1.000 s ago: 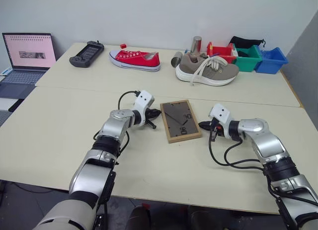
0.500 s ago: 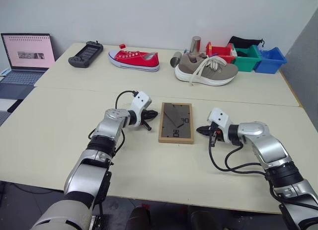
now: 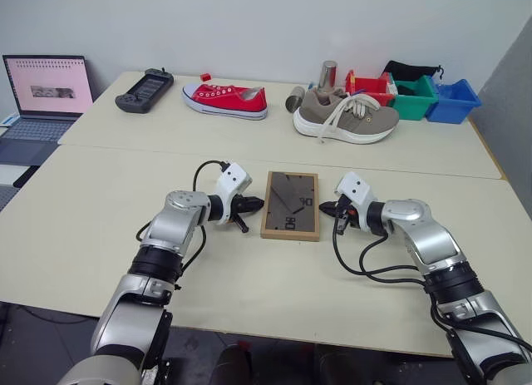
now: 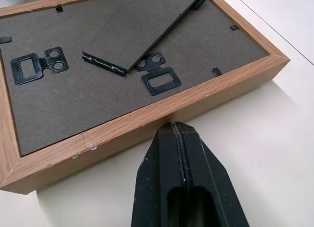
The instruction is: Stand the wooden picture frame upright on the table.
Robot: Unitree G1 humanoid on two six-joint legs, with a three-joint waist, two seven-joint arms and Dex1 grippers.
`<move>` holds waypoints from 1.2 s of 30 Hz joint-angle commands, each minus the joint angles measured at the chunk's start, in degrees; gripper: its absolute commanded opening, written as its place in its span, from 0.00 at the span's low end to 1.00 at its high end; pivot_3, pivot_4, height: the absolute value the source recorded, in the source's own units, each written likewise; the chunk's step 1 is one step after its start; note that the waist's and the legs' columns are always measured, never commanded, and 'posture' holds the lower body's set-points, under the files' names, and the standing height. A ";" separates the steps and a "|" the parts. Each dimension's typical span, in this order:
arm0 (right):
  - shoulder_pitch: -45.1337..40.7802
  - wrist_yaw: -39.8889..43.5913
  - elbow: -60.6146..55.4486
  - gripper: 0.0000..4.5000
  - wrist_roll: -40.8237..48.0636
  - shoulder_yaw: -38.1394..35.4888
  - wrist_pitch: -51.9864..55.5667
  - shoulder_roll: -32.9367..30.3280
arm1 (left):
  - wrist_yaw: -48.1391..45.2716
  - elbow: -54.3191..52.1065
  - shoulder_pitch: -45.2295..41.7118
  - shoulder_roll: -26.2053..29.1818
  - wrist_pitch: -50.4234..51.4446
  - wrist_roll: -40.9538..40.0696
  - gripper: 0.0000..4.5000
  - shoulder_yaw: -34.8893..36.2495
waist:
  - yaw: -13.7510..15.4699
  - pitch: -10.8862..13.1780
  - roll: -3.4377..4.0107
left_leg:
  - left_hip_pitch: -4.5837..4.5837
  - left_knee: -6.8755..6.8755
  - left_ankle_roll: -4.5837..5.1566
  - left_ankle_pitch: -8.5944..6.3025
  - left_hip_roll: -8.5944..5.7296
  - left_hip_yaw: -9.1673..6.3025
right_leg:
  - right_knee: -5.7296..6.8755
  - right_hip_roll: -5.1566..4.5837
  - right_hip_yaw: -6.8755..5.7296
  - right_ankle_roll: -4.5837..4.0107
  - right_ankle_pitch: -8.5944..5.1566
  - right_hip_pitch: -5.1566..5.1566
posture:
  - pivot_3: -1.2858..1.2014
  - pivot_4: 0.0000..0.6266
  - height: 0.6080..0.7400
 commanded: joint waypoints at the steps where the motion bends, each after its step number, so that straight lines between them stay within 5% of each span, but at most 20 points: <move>1: 0.27 2.08 -5.74 0.00 2.09 -0.25 1.33 -0.33 | -3.59 -9.93 2.46 1.50 3.89 -3.03 0.01 -1.25 | -0.01 0.00 0.00 | 0.00 0.00 0.00 0.00 0.00 0.00 | 0.01 0.00 0.00 0.00 0.00 0.00 | 0.52 0.24 1.00; 15: 5.47 3.20 -16.38 0.00 5.26 -1.61 9.48 -2.93 | -4.56 -19.27 6.77 3.92 8.50 -3.90 0.01 -2.20 | 0.01 0.00 0.00 | 0.00 0.00 0.01 -0.01 0.00 -0.03 | 0.00 0.01 0.00 0.00 0.00 0.00 | 0.52 0.24 1.00; 22: 7.23 0.54 -11.21 0.00 0.61 -3.04 4.17 -8.28 | -5.60 -18.64 9.23 8.64 9.27 -5.20 0.01 1.08 | 0.03 0.00 0.00 | -0.01 0.00 0.02 -0.01 -0.01 -0.02 | -0.03 0.00 0.01 0.00 0.00 0.01 | 0.52 0.24 1.00; 25: 5.63 -0.82 -8.71 0.00 0.54 -3.48 2.75 -8.28 | -8.75 -14.63 7.14 11.61 9.61 -7.29 0.11 2.33 | -0.14 0.00 0.00 | 0.00 -0.01 0.02 -0.01 0.03 -0.02 | -0.03 0.04 0.00 0.00 0.00 -0.01 | 0.52 0.24 1.00; 36: 1.24 -2.59 -3.83 0.00 -0.66 -2.20 0.14 -5.18 | -14.07 4.03 -7.13 10.56 35.74 -19.58 0.65 4.59 | -0.12 0.00 0.00 | 0.00 -0.01 0.03 -0.01 0.01 -0.02 | -0.01 0.03 -0.03 0.01 -0.01 0.01 | 0.52 0.24 1.00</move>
